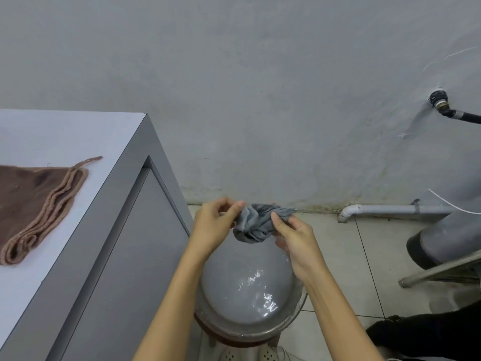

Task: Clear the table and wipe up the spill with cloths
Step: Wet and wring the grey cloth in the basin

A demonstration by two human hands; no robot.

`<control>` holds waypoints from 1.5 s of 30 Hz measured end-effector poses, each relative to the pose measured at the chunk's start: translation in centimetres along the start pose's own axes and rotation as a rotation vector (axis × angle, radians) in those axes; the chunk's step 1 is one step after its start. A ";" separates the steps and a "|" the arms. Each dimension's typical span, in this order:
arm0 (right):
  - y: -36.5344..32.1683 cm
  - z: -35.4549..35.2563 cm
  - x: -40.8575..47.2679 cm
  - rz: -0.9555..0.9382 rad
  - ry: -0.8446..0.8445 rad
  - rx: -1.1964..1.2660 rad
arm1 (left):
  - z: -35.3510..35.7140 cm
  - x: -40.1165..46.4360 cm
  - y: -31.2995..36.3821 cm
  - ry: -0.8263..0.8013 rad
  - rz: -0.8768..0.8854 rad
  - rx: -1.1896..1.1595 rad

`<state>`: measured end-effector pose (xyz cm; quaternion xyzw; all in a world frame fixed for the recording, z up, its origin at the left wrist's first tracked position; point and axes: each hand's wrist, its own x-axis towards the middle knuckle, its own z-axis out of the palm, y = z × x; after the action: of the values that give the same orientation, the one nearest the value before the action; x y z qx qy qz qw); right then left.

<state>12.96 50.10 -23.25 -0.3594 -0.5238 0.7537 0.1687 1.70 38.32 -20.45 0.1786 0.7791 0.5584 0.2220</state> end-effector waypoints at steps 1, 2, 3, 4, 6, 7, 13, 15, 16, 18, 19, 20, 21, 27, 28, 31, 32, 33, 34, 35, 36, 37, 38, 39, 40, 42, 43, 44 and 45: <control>0.0 -0.3 0.0 0.027 0.020 0.013 | -0.1 0.0 0.2 0.040 -0.014 -0.067; 0.0 -0.5 0.1 0.051 0.036 0.039 | -0.3 0.1 0.6 0.074 -0.026 -0.138; 0.0 -0.7 0.1 0.075 0.043 0.065 | -0.5 0.1 0.9 0.102 -0.034 -0.198; -0.2 -0.8 0.1 0.096 0.038 0.089 | -0.6 0.2 1.4 0.124 -0.035 -0.248; -0.5 -0.6 0.1 0.126 0.015 0.141 | -0.7 0.2 2.3 0.137 -0.017 -0.323; -0.6 -0.3 0.0 0.133 0.000 0.164 | -0.6 0.2 2.8 0.132 -0.004 -0.340; -0.9 1.3 -0.7 0.153 -0.131 0.195 | 0.6 -0.1 5.7 0.033 0.108 -0.273; -0.9 1.4 -0.7 0.104 -0.118 0.039 | 0.5 -0.1 6.1 0.019 0.150 -0.211; -1.0 1.4 -0.8 0.065 -0.113 -0.043 | 0.4 -0.1 6.1 0.011 0.166 -0.178; -1.6 1.5 -1.0 -0.017 -0.131 -0.111 | 0.3 -0.3 6.1 -0.001 0.180 -0.153; -2.0 1.5 -1.2 -0.059 -0.158 -0.122 | 0.3 -0.4 6.3 -0.001 0.183 -0.160; -2.7 1.6 -1.5 -0.098 -0.198 -0.120 | 0.3 -0.5 6.4 0.002 0.185 -0.172; -3.3 1.7 -1.8 -0.136 -0.243 -0.106 | 0.3 -0.6 6.6 0.004 0.190 -0.180; -4.7 2.6 -2.8 -0.345 -0.264 -0.200 | 0.1 -0.6 7.5 0.021 0.282 -0.143; -4.7 2.6 -2.7 -0.352 -0.220 -0.172 | 0.1 -0.6 7.6 0.030 0.316 -0.125; -4.9 2.7 -2.4 -0.349 -0.146 -0.079 | -0.1 -0.8 8.0 0.002 0.379 -0.123; -5.1 2.7 -2.3 -0.348 -0.144 -0.049 | -0.1 -0.8 8.1 -0.004 0.382 -0.133; -5.2 2.8 -2.3 -0.341 -0.143 -0.010 | -0.1 -0.8 8.1 0.003 0.383 -0.129; -5.3 2.8 -2.4 -0.331 -0.142 0.038 | -0.1 -0.7 8.1 0.020 0.390 -0.100; -5.4 2.8 -2.4 -0.321 -0.138 0.092 | -0.1 -0.5 8.0 0.044 0.406 -0.038; -5.6 2.7 -2.4 -0.307 -0.132 0.152 | -0.2 -0.2 7.8 0.064 0.428 0.052; -5.7 2.7 -2.4 -0.289 -0.124 0.217 | -0.4 -0.1 7.5 0.070 0.448 0.153; -5.9 2.6 -2.3 -0.270 -0.119 0.285 | -0.7 0.0 7.2 0.054 0.461 0.254; -6.2 2.4 -2.3 -0.251 -0.121 0.349 | -1.1 0.2 7.0 0.014 0.470 0.352; -6.4 2.2 -2.2 -0.236 -0.132 0.395 | -1.5 0.4 6.6 -0.034 0.476 0.447; -6.5 2.0 -2.0 -0.212 -0.154 0.406 | -2.0 0.6 6.3 -0.085 0.479 0.561; -6.5 1.9 -2.1 -0.199 -0.158 0.386 | -2.1 0.6 6.2 -0.076 0.478 0.554; -6.4 1.9 -2.1 -0.183 -0.158 0.364 | -2.2 0.5 6.3 -0.055 0.478 0.498; -6.3 2.0 -2.1 -0.164 -0.164 0.350 | -2.1 0.3 6.6 -0.038 0.467 0.406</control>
<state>12.20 49.93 -16.38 -0.2183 -0.4241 0.8437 0.2462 0.45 38.87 -13.66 0.4041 0.8083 0.4236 0.0620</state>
